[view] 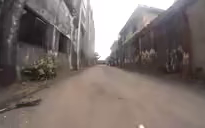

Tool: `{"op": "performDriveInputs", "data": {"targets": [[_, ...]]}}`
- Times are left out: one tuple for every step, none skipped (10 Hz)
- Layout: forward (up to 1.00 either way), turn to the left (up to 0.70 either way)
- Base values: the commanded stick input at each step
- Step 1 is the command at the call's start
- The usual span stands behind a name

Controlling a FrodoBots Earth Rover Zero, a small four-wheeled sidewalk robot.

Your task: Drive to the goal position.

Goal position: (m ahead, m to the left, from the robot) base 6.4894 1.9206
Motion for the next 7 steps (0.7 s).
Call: {"op": "performDriveInputs", "data": {"targets": [[1.0,0.0],[1.0,0.0],[1.0,0.0],[1.0,0.0],[1.0,0.0],[1.0,0.0],[1.0,0.0]]}}
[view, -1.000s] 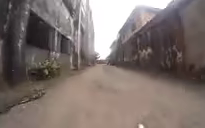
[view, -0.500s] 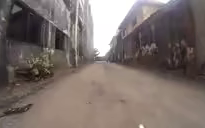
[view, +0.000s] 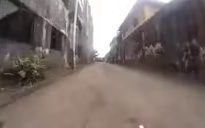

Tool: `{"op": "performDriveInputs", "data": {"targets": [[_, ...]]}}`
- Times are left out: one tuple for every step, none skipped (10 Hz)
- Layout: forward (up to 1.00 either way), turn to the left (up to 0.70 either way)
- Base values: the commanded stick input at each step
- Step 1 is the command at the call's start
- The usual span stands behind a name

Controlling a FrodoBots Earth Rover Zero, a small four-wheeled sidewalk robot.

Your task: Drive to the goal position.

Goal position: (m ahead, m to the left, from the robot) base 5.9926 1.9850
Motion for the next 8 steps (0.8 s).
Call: {"op": "performDriveInputs", "data": {"targets": [[1.0,0.0],[1.0,0.0],[1.0,0.0],[1.0,0.0],[1.0,0.0],[1.0,0.0],[1.0,0.0],[1.0,0.0]]}}
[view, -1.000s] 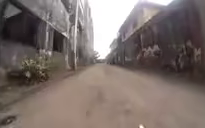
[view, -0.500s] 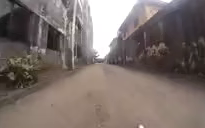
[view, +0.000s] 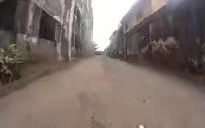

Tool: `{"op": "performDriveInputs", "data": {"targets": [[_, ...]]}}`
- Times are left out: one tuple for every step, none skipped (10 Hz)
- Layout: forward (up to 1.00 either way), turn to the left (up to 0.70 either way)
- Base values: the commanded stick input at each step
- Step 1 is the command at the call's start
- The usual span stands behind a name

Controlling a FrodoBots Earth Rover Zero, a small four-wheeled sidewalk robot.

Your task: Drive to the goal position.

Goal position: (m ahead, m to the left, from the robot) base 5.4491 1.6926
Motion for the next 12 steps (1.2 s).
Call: {"op": "performDriveInputs", "data": {"targets": [[1.0,0.0],[1.0,0.0],[1.0,0.0],[1.0,0.0],[1.0,0.0],[1.0,0.0],[1.0,0.0],[1.0,0.0],[1.0,0.0],[1.0,0.0],[1.0,0.0],[1.0,0.0]]}}
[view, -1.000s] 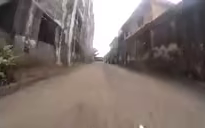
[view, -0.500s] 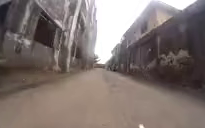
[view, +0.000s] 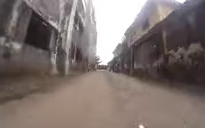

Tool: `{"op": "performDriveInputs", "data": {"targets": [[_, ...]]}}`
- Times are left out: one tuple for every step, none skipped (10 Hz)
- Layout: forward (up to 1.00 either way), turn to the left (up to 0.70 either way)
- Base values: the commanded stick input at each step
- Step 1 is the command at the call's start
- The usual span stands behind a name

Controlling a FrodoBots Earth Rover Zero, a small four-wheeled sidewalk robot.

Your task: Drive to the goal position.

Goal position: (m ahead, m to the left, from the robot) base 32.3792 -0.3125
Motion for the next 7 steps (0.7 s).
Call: {"op": "performDriveInputs", "data": {"targets": [[1.0,0.0],[1.0,0.0],[1.0,0.0],[1.0,0.0],[1.0,0.0],[1.0,0.0],[1.0,0.0]]}}
